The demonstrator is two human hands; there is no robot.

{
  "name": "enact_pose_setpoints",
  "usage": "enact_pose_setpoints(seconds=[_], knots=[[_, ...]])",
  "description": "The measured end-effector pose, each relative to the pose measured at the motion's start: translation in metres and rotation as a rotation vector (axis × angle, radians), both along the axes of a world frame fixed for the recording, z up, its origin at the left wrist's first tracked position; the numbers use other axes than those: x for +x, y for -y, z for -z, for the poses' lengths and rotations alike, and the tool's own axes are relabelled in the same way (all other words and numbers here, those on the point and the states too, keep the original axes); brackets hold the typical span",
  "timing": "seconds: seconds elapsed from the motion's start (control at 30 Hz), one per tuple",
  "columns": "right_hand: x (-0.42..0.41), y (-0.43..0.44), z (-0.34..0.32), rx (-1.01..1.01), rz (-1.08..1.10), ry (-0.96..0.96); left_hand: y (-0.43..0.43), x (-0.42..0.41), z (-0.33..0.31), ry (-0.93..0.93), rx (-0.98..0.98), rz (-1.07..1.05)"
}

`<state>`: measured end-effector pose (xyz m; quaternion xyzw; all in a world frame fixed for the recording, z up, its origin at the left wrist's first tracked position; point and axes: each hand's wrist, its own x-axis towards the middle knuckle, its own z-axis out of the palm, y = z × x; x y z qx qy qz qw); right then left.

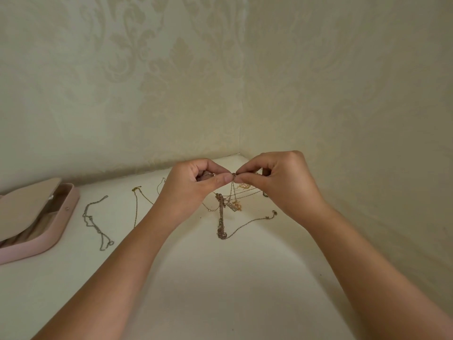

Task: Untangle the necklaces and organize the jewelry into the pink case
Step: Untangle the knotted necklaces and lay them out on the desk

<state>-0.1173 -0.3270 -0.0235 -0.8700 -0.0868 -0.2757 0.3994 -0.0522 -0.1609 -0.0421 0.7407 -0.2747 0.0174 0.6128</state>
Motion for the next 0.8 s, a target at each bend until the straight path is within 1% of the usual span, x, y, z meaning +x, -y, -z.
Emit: enact_pose_setpoints(seconds=[0.1,0.2,0.27,0.37,0.5,0.6,0.67,0.8], knots=[[0.0,-0.002,0.001,-0.004,0.022,0.019,0.0,0.001,0.001,0.015,0.013,-0.01],[0.001,-0.002,0.001,-0.005,0.037,0.029,-0.002,0.0,0.001,0.032,0.049,0.035],[0.001,-0.002,0.001,0.033,0.042,0.029,-0.003,0.0,0.001,0.066,0.066,0.043],[0.001,0.0,0.0,0.157,0.048,-0.001,-0.005,0.001,0.001,0.098,0.064,0.015],[0.005,0.005,-0.004,0.444,0.018,-0.061,-0.006,0.007,0.003,0.092,0.037,-0.084],[0.007,0.011,-0.005,0.554,0.004,-0.097,-0.005,0.012,0.006,0.089,0.029,-0.15],[0.008,0.013,-0.004,0.565,-0.011,-0.12,-0.005,0.014,0.007,0.071,0.035,-0.161],[0.011,0.011,0.0,0.437,0.028,-0.163,-0.004,0.016,0.008,0.053,0.057,-0.194]])
